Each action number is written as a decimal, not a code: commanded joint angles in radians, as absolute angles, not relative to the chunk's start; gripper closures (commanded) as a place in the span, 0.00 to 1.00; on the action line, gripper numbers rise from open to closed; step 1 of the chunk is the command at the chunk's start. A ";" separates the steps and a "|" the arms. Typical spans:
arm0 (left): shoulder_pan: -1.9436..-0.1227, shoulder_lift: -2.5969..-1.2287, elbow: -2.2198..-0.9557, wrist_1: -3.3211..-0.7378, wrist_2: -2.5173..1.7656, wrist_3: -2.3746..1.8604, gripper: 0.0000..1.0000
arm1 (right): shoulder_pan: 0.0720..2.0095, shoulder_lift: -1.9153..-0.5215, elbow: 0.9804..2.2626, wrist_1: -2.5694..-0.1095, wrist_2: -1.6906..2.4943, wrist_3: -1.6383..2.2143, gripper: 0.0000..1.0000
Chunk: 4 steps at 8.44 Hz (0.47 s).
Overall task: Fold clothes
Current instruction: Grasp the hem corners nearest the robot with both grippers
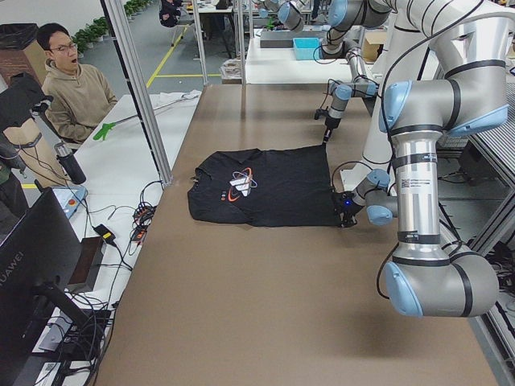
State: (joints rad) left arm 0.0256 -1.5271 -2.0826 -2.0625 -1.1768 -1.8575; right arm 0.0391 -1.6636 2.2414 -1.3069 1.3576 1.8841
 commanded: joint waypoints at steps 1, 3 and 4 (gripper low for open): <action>0.029 -1.523 -2.082 -2.060 -1.177 -1.882 0.60 | 0.040 -1.660 2.240 -1.307 1.359 1.876 1.00; 0.028 -1.525 -2.083 -2.060 -1.178 -1.894 1.00 | 0.041 -1.657 2.238 -1.307 1.358 1.853 1.00; 0.028 -1.523 -2.083 -2.060 -1.181 -1.894 1.00 | 0.043 -1.655 2.241 -1.307 1.358 1.853 1.00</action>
